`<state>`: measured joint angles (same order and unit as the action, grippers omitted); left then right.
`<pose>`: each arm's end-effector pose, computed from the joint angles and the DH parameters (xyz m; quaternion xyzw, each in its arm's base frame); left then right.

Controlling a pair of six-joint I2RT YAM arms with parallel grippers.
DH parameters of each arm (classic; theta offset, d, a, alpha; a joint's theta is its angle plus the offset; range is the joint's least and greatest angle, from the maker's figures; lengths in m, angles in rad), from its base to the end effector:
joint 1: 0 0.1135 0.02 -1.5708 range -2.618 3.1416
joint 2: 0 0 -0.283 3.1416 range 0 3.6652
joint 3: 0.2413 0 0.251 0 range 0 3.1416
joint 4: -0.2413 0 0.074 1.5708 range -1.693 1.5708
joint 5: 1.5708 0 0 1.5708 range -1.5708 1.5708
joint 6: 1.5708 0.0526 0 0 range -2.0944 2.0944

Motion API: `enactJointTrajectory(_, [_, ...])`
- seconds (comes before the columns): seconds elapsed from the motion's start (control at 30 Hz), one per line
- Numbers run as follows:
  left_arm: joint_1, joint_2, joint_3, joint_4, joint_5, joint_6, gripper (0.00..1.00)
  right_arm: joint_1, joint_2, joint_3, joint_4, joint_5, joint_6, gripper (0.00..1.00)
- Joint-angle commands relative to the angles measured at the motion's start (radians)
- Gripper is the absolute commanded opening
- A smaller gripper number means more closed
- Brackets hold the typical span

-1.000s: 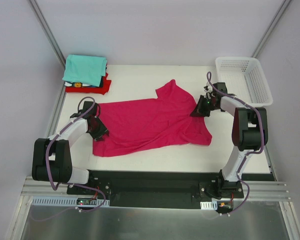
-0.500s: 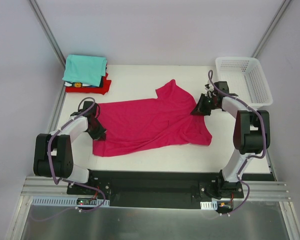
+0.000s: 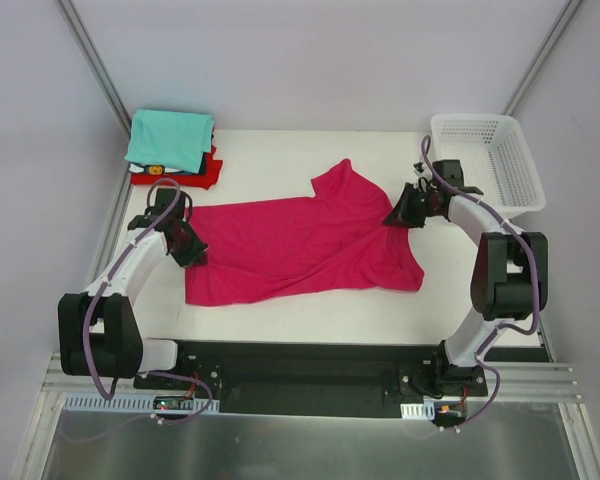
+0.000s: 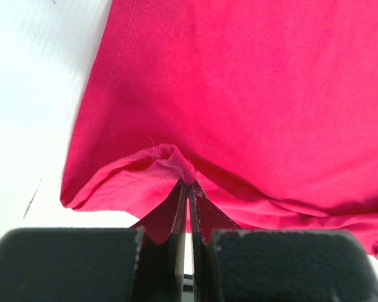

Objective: Fold and stack the t-shirts

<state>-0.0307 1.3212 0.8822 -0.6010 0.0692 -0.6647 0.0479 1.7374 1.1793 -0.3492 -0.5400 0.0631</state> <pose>0.2600 -0.0116 0.2294 -0.2920 0.9192 -0.1207 0.2351 0.3771 0.0451 0.2205 -0.0799 0.9119 0.2692 0.2994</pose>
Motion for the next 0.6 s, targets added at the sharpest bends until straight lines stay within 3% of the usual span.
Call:
enactJointTrajectory(0.0, [0.011, -0.034, 0.026, -0.078, 0.006, 0.036, 0.0, 0.006, -0.074, -0.006, -0.011, -0.005, 0.006, 0.01])
enactJointTrajectory(0.3, [0.011, -0.145, -0.048, -0.14, -0.002, 0.06, 0.0, -0.003, -0.19, -0.04, -0.042, 0.063, 0.015, 0.01])
enactJointTrajectory(0.57, [0.009, -0.197, -0.055, -0.158, 0.063, 0.037, 0.0, 0.004, -0.274, -0.035, -0.079, -0.006, 0.038, 0.01])
